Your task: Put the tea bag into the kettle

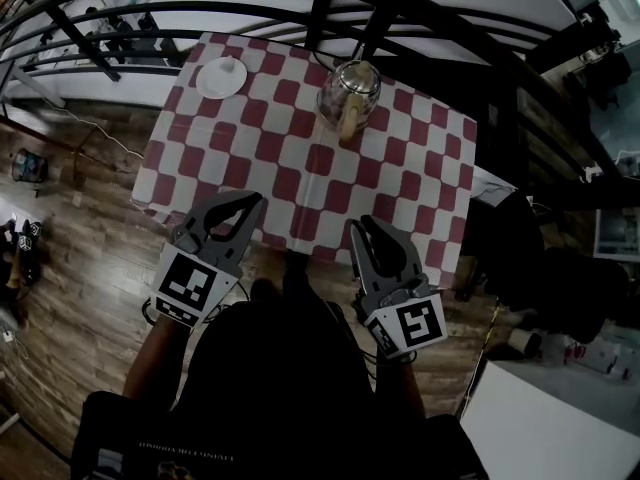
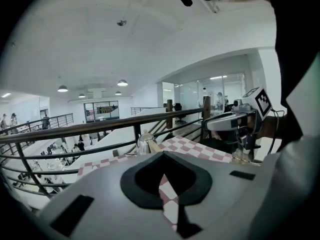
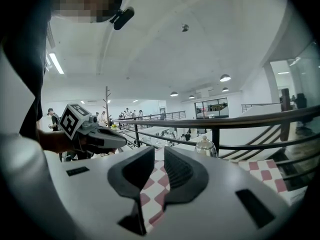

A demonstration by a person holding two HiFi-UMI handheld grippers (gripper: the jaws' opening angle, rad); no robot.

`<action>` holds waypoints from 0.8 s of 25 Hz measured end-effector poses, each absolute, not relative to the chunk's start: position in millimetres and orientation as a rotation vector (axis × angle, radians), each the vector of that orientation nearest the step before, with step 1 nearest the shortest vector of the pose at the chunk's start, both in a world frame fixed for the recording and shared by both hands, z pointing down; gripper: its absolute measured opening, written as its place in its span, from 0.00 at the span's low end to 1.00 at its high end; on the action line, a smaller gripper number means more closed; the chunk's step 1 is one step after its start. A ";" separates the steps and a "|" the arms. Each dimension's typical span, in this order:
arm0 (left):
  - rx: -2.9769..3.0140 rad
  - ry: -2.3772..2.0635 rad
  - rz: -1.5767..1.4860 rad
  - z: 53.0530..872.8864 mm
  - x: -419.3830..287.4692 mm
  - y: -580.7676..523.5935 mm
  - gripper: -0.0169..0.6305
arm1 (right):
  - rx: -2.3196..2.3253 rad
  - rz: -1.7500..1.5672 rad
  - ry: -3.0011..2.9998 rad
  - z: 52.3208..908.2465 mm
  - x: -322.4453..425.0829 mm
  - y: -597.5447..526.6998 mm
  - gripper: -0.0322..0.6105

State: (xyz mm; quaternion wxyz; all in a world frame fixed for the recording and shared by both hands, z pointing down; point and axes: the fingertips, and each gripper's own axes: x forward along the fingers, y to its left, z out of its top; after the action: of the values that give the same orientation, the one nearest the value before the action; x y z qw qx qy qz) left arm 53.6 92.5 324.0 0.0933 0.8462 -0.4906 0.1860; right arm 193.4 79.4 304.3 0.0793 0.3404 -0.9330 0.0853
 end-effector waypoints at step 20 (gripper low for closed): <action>2.577 -1.321 0.498 323.8 88.9 234.5 0.03 | 0.990 0.257 -2.817 290.5 164.3 220.6 0.14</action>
State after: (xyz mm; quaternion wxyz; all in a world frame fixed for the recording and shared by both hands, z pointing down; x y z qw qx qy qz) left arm 88.9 234.5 323.8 0.1013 0.8724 -0.4474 0.1687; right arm 164.3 220.6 290.5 0.0722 0.3294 -0.9376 0.0855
